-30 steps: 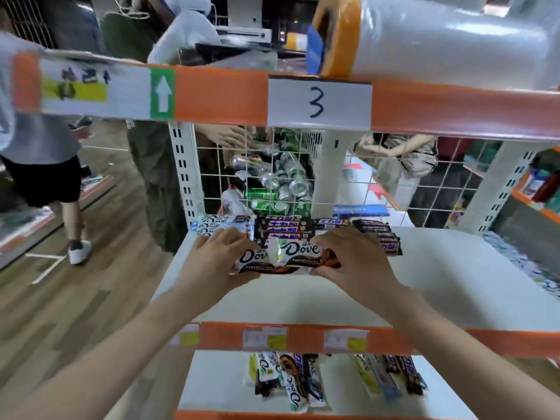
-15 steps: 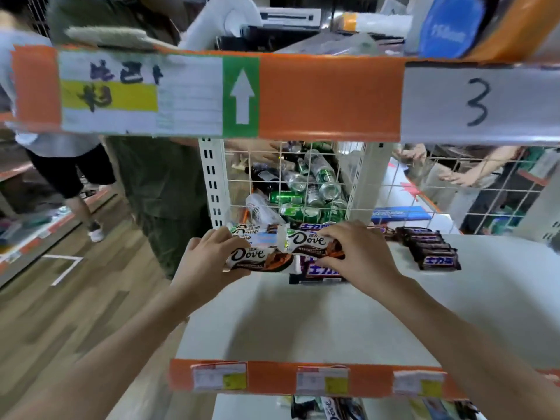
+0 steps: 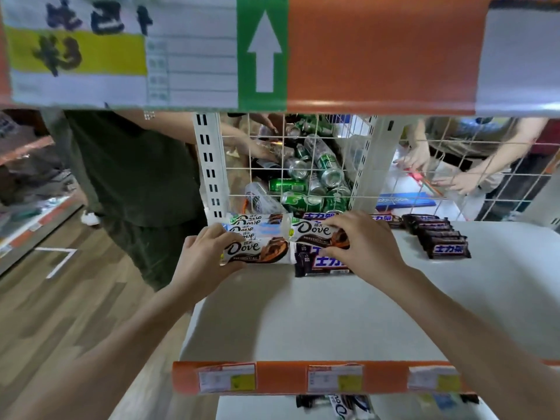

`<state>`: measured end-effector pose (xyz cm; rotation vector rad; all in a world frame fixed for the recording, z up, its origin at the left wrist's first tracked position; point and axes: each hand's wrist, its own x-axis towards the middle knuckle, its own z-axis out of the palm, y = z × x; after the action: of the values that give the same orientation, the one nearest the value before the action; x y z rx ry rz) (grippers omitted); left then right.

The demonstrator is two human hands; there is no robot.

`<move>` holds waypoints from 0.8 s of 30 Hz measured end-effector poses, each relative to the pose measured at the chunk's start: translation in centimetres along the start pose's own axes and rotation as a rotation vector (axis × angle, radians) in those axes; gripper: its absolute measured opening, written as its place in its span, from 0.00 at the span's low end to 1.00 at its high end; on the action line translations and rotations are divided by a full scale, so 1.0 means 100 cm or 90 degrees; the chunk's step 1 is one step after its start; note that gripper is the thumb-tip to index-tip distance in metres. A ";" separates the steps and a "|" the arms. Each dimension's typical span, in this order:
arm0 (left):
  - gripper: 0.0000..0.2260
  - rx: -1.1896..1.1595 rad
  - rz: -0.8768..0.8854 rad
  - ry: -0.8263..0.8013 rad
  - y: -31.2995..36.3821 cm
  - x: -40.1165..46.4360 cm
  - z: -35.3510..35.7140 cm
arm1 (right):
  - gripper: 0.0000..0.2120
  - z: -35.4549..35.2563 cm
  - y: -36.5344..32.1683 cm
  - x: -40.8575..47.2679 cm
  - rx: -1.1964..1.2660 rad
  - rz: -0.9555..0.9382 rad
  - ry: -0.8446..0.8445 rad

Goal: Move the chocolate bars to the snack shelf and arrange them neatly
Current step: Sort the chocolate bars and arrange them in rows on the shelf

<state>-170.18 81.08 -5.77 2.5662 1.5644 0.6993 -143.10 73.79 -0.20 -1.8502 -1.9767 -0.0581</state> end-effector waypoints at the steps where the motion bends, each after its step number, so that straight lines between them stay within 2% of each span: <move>1: 0.19 -0.003 0.001 0.004 0.000 0.001 0.001 | 0.26 0.000 0.000 0.001 0.001 0.000 0.004; 5: 0.19 -0.017 0.010 0.020 0.003 0.005 0.006 | 0.26 0.001 0.000 0.003 0.002 0.003 0.008; 10: 0.25 0.002 0.000 0.013 -0.001 0.006 0.008 | 0.26 0.004 -0.001 0.005 -0.011 0.001 0.012; 24: 0.31 -0.005 0.015 0.018 -0.010 0.004 0.001 | 0.26 0.030 -0.039 0.016 -0.051 -0.064 -0.028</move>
<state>-170.80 81.90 -5.94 2.5841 1.5385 0.7449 -147.75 75.81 -1.39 -1.8144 -2.1259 -0.1297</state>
